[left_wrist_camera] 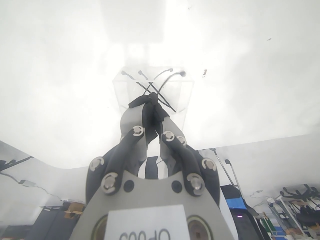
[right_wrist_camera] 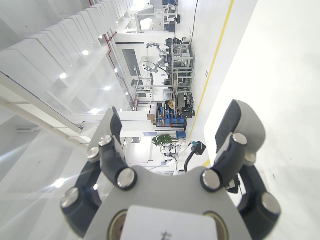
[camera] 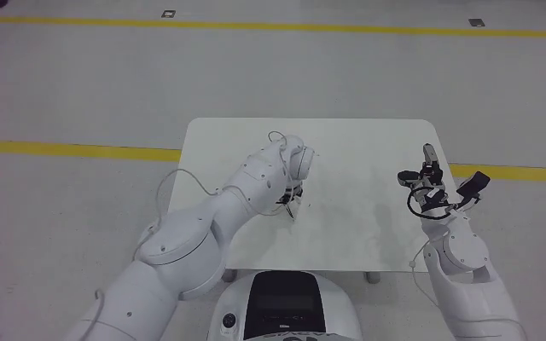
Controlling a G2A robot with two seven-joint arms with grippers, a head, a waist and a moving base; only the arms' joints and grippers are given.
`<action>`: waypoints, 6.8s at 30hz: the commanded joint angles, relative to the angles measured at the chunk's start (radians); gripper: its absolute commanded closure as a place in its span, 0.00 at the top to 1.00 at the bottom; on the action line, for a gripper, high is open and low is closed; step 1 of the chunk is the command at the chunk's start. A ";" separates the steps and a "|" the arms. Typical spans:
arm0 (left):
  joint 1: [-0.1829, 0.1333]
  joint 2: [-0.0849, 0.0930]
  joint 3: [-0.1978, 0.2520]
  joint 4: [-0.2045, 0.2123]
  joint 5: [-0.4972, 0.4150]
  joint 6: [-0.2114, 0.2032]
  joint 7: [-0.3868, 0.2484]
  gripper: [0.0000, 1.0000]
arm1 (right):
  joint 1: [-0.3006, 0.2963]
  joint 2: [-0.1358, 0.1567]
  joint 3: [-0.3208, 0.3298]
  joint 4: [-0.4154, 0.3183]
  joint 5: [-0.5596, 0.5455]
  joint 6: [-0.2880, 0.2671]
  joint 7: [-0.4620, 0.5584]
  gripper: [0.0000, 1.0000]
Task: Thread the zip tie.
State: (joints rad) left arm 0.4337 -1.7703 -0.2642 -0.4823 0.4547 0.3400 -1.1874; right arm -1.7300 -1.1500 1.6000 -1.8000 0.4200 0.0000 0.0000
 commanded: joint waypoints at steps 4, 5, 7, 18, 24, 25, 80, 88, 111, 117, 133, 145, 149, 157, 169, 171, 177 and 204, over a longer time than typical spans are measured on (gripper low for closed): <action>0.005 0.039 -0.022 -0.070 0.018 0.000 -0.014 0.00 | 0.000 0.000 0.000 0.000 0.000 0.000 0.000 1.00; 0.007 0.047 -0.026 -0.087 0.021 0.000 -0.019 0.00 | 0.000 0.000 0.000 0.000 0.000 0.000 0.000 1.00; 0.012 0.067 -0.040 -0.130 0.029 0.000 -0.028 0.00 | 0.000 0.000 0.000 0.000 0.000 0.000 0.000 1.00; 0.035 0.130 -0.060 -0.297 0.087 -0.023 -0.059 0.00 | 0.000 0.000 0.000 0.000 0.000 0.000 0.000 1.00; 0.045 0.134 -0.055 -0.279 0.119 0.000 -0.020 0.00 | 0.000 0.000 0.000 0.000 0.000 0.000 0.000 1.00; 0.043 0.137 -0.066 -0.280 0.111 -0.006 -0.004 0.00 | 0.000 0.000 0.000 0.000 0.000 0.000 0.000 1.00; 0.432 0.569 -0.714 -0.797 0.279 -0.680 0.337 0.00 | 0.000 0.000 0.000 0.000 0.000 0.000 0.000 1.00; 0.390 0.653 -0.621 -0.888 0.195 -0.680 0.354 0.00 | 0.000 0.000 0.000 0.000 0.000 0.000 0.000 1.00; 0.124 0.854 -0.048 -0.880 0.159 -0.680 0.844 0.00 | 0.215 0.029 -0.134 0.053 -0.157 0.164 0.665 1.00; 0.126 0.854 -0.048 -0.881 0.158 -0.680 0.847 0.00 | 0.215 0.029 -0.134 0.053 -0.157 0.164 0.665 1.00; 0.133 0.869 0.008 -0.926 0.248 -0.680 0.992 0.00 | 0.376 -0.009 -0.296 0.297 0.251 0.270 0.822 1.00; 0.162 0.867 -0.013 -0.936 0.282 -0.680 1.020 0.00 | 0.398 -0.025 -0.371 0.321 0.288 0.267 0.795 1.00; 0.174 0.867 -0.025 -0.943 0.302 -0.680 1.024 0.00 | 0.435 -0.040 -0.420 0.355 0.322 0.250 0.760 1.00; 0.181 0.867 -0.031 -0.951 0.325 -0.680 1.030 0.00 | 0.447 -0.046 -0.431 0.363 0.336 0.212 0.759 1.00; 0.222 0.857 -0.067 -0.959 0.364 -0.656 1.026 0.00 | 0.417 -0.051 -0.431 0.324 0.260 0.120 0.581 1.00; 0.222 0.857 -0.067 -0.959 0.364 -0.656 1.026 0.00 | 0.417 -0.051 -0.431 0.324 0.260 0.120 0.581 1.00; 0.222 0.857 -0.067 -0.959 0.364 -0.656 1.026 0.00 | 0.407 -0.052 -0.438 0.305 0.226 0.107 0.556 1.00; 0.222 0.857 -0.067 -0.959 0.364 -0.656 1.026 0.00 | 0.436 -0.072 -0.475 0.354 0.279 0.140 0.560 0.34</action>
State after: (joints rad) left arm 0.6559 -0.9132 -0.3311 -1.4411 0.8192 -0.3158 -0.1615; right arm -1.2944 -1.2212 1.1254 -1.4477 0.6963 0.1389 0.5620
